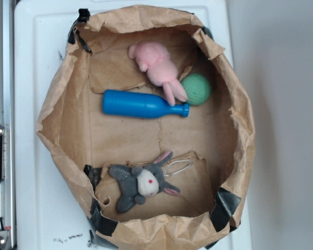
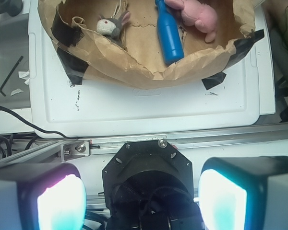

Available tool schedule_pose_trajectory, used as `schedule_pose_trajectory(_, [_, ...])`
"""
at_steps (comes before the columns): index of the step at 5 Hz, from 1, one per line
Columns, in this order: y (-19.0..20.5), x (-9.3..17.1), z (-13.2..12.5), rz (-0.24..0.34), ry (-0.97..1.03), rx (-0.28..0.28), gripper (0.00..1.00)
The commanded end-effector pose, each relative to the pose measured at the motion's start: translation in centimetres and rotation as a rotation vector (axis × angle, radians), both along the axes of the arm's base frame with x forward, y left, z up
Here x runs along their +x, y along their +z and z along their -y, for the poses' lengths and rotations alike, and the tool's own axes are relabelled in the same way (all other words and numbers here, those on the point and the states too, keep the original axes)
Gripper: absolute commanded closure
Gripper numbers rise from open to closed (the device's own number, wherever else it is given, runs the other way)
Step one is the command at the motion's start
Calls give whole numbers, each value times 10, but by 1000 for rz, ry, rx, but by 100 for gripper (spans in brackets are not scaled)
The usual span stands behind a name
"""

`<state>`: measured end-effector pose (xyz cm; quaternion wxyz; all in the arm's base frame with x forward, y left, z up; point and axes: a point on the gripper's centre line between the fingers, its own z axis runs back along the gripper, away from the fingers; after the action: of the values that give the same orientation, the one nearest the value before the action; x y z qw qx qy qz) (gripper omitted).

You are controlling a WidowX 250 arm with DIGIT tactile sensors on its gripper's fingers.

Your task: Grab the blue bottle.

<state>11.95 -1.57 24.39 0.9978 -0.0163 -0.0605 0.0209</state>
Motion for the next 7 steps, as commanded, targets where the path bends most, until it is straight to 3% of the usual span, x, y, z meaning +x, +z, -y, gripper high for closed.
schedule_pose_trajectory(1, [0, 0, 0, 0, 0, 0, 0])
schedule_pose_trajectory(2, [10, -50, 13, 44, -5, -44, 0])
schedule_pose_trajectory(3, [-2, -49, 4, 99, 13, -44, 0])
schedule_pose_trajectory(4, [-6, -24, -3, 102, 57, -28, 0])
schedule_pose_trajectory(7, [-6, -24, -3, 102, 57, -28, 0])
